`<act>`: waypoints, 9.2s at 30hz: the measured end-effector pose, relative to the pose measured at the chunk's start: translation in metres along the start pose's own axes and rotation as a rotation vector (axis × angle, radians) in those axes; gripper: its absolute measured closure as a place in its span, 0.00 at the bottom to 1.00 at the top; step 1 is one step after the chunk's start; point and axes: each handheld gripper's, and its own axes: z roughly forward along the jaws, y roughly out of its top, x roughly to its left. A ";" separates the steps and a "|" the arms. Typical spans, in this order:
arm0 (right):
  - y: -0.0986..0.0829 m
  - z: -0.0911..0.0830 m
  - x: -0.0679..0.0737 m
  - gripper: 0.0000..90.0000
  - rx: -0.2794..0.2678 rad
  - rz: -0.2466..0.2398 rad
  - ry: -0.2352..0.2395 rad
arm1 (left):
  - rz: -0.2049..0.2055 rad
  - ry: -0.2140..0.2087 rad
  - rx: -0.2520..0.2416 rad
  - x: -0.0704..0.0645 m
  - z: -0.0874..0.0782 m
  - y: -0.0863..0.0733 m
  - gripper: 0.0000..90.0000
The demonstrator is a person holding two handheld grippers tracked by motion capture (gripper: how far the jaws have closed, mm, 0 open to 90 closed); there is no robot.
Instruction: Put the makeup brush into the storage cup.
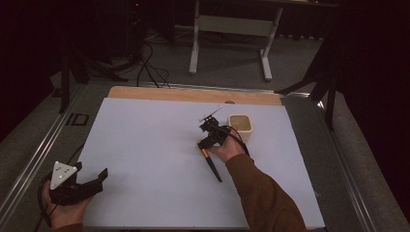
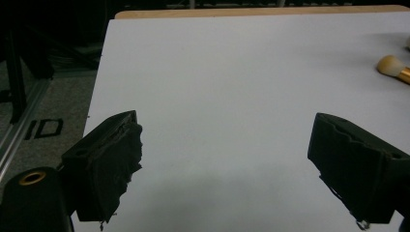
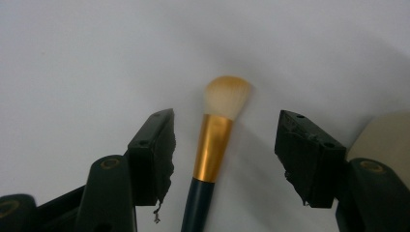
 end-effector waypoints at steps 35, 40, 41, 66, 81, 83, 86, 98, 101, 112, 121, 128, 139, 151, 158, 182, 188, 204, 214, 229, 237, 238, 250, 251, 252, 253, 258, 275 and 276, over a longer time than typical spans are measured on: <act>-0.004 0.024 0.007 0.48 0.082 0.019 0.011 | 0.001 -0.001 -0.008 0.000 -0.001 0.000 0.13; -0.004 0.028 0.007 0.52 0.102 0.025 0.010 | 0.000 0.001 -0.010 0.000 -0.002 0.000 0.13; -0.004 0.029 0.006 0.53 0.103 0.028 0.010 | 0.000 0.000 -0.009 0.000 -0.002 0.000 0.13; -0.007 0.031 0.011 0.78 0.122 0.005 -0.046 | 0.002 0.002 -0.010 0.000 -0.002 0.000 0.13; -0.006 0.009 -0.001 0.78 0.061 0.016 -0.036 | 0.001 0.001 -0.010 0.000 -0.001 0.000 0.13; -0.006 0.007 -0.002 0.78 0.051 0.016 -0.038 | 0.001 0.000 -0.009 -0.001 -0.001 0.000 0.13; -0.006 0.004 -0.004 0.78 0.038 0.016 -0.035 | 0.002 0.001 -0.008 -0.001 -0.001 0.000 0.14; -0.006 -0.005 -0.005 0.78 0.001 0.015 -0.038 | 0.001 0.001 -0.010 -0.001 -0.001 0.000 0.14; -0.006 -0.008 -0.005 0.78 -0.009 0.009 -0.038 | 0.001 0.000 -0.010 -0.001 -0.001 0.000 0.14; -0.007 -0.019 -0.011 0.78 -0.049 0.019 -0.040 | 0.001 0.000 -0.011 -0.001 -0.001 0.000 0.14; -0.007 -0.027 -0.015 0.78 -0.087 0.027 -0.037 | 0.001 0.000 -0.011 -0.001 -0.001 0.000 0.14; -0.008 -0.034 -0.019 0.78 -0.119 0.042 -0.032 | 0.003 0.000 -0.011 -0.001 -0.001 0.000 0.14; -0.009 -0.044 -0.025 0.78 -0.174 0.069 -0.024 | 0.006 0.004 -0.012 -0.001 -0.002 0.000 0.14; -0.011 -0.055 -0.032 0.78 -0.241 0.091 -0.021 | 0.002 0.005 -0.014 -0.001 -0.001 0.000 0.14; -0.014 -0.064 -0.037 0.78 -0.282 0.110 -0.016 | 0.003 0.002 -0.013 -0.001 -0.001 0.000 0.14; -0.019 -0.081 -0.045 0.78 -0.400 0.101 -0.005 | 0.000 0.005 -0.014 -0.001 -0.001 0.000 0.14; -0.019 -0.086 -0.048 0.78 -0.434 0.101 -0.002 | 0.001 0.005 -0.014 -0.001 -0.002 0.000 0.14; -0.023 -0.098 -0.054 0.78 -0.522 0.135 0.004 | 0.002 0.006 -0.014 -0.001 -0.002 0.000 0.14; -0.025 -0.105 -0.059 0.78 -0.566 0.151 0.000 | 0.003 0.006 -0.013 -0.001 -0.002 0.000 0.14; -0.028 -0.113 -0.064 0.78 -0.625 0.169 0.001 | 0.002 0.005 -0.012 -0.001 -0.001 0.000 0.14; -0.029 -0.119 -0.067 0.78 -0.650 0.183 -0.009 | 0.002 0.004 -0.011 -0.001 -0.001 0.000 0.14; -0.029 -0.120 -0.068 0.78 -0.653 0.182 -0.012 | 0.003 0.004 -0.011 -0.001 -0.001 0.000 0.14; -0.027 -0.127 -0.068 0.78 -0.676 0.175 -0.027 | 0.003 0.003 -0.015 -0.001 -0.001 0.000 0.13; -0.027 -0.128 -0.069 0.78 -0.678 0.174 -0.027 | 0.004 0.003 -0.015 -0.001 -0.001 0.000 0.13; -0.027 -0.128 -0.069 0.78 -0.681 0.174 -0.029 | 0.005 0.003 -0.015 -0.001 -0.002 0.000 0.13; -0.027 -0.129 -0.069 0.78 -0.683 0.175 -0.029 | 0.005 0.004 -0.015 -0.001 -0.002 0.000 0.13; -0.027 -0.132 -0.070 0.78 -0.699 0.171 -0.035 | 0.005 0.004 -0.015 -0.001 -0.002 0.000 0.13; -0.028 -0.136 -0.076 0.78 -0.724 0.159 -0.069 | 0.005 0.003 -0.014 -0.001 -0.002 0.000 0.13; -0.028 -0.136 -0.077 0.78 -0.724 0.159 -0.069 | 0.005 0.004 -0.014 -0.001 -0.002 0.000 0.13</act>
